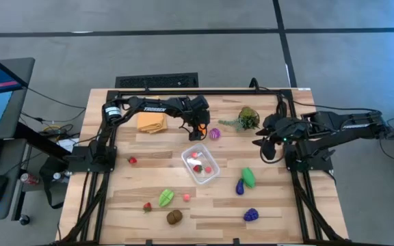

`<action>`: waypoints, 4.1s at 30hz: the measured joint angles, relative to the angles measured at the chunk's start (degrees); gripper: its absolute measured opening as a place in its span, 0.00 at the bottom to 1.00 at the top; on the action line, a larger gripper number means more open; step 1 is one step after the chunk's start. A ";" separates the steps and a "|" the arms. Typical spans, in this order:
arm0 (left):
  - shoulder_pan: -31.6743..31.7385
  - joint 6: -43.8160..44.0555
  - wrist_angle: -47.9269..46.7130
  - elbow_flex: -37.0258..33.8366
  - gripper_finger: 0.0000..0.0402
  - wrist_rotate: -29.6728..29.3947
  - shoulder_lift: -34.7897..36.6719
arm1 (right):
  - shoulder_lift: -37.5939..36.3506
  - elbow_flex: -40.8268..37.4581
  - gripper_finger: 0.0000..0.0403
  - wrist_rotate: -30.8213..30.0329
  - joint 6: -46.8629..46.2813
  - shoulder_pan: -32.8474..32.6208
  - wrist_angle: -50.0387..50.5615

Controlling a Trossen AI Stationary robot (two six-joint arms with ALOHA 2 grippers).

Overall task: Pick and placing Produce into tupperware
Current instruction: Put the orange into the transparent bin

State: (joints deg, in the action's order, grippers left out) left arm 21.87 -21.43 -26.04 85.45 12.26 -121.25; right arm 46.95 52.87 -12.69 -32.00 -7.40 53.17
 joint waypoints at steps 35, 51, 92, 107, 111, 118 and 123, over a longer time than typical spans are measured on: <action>0.04 -4.26 -1.37 0.00 0.62 -2.70 0.00 | -0.01 -0.01 0.58 -1.13 0.01 0.00 -0.09; 0.04 -4.26 -1.40 0.00 0.62 -2.61 0.00 | -0.01 -0.01 0.58 -1.13 -0.01 0.00 -0.10; -5.45 -1.33 -37.95 28.06 0.62 12.12 0.31 | 0.71 -0.03 0.58 -2.64 2.08 -0.02 -1.74; -11.81 -1.36 -37.73 25.35 0.62 11.86 0.32 | 5.17 -0.05 0.58 -2.18 2.04 -0.39 -3.34; -12.54 -1.28 -37.48 21.83 0.62 10.33 0.32 | 6.77 -0.05 0.58 -2.19 2.06 -2.11 -3.65; -12.65 1.28 -34.71 16.44 0.62 10.28 0.24 | 7.82 -0.05 0.58 -2.33 2.04 -4.36 -3.97; -12.90 2.63 -31.09 13.63 0.62 10.44 0.26 | 7.79 -0.05 0.58 -2.38 1.56 -4.63 -4.61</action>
State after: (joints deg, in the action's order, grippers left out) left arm 8.97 -18.80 -57.13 99.08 22.70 -120.99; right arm 54.74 52.82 -15.07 -30.44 -12.03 48.55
